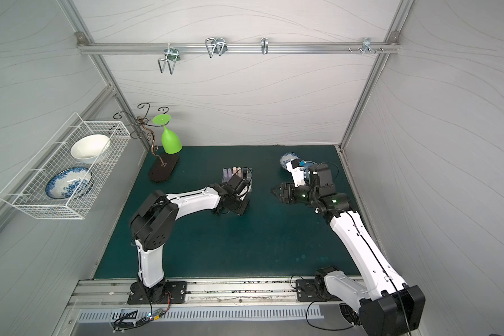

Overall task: Arrange the lipsticks in the organizer
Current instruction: Pick up the lipstick at the center of the board.

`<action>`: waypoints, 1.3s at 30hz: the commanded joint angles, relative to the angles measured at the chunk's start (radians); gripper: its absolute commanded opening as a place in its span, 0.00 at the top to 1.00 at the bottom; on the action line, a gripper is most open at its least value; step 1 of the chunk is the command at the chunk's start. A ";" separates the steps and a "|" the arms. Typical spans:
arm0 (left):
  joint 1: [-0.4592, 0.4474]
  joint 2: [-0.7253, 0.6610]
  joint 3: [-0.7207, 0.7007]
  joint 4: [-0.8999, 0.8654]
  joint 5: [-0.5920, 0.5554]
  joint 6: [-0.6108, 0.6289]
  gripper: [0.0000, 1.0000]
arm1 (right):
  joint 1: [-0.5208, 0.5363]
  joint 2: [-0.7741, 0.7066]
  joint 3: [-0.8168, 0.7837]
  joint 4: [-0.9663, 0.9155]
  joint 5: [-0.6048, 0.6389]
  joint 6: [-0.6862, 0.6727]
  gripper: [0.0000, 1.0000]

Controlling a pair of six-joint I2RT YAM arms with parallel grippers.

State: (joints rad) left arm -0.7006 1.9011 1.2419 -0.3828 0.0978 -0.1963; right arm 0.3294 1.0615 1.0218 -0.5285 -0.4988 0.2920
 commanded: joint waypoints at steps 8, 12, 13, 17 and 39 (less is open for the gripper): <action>0.012 -0.368 -0.121 0.154 0.353 -0.020 0.83 | -0.012 0.141 0.061 0.015 -0.296 0.012 0.28; 0.021 -0.411 -0.140 0.196 0.431 -0.051 0.83 | 0.025 0.161 0.085 0.019 -0.332 0.006 0.29; 0.023 -0.419 -0.145 0.203 0.444 -0.055 0.83 | 0.042 0.164 0.089 0.016 -0.332 0.000 0.29; 0.027 -0.436 -0.151 0.214 0.458 -0.064 0.83 | 0.111 0.202 0.109 0.000 -0.277 -0.021 0.29; 0.027 -0.484 -0.157 0.185 0.418 -0.046 0.84 | 0.175 0.353 0.145 0.119 -0.228 0.068 0.46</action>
State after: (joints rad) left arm -0.6769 1.4425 1.0756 -0.2195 0.5163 -0.2470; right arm 0.4919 1.4086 1.1511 -0.4500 -0.6579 0.3344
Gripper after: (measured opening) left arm 0.250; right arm 0.547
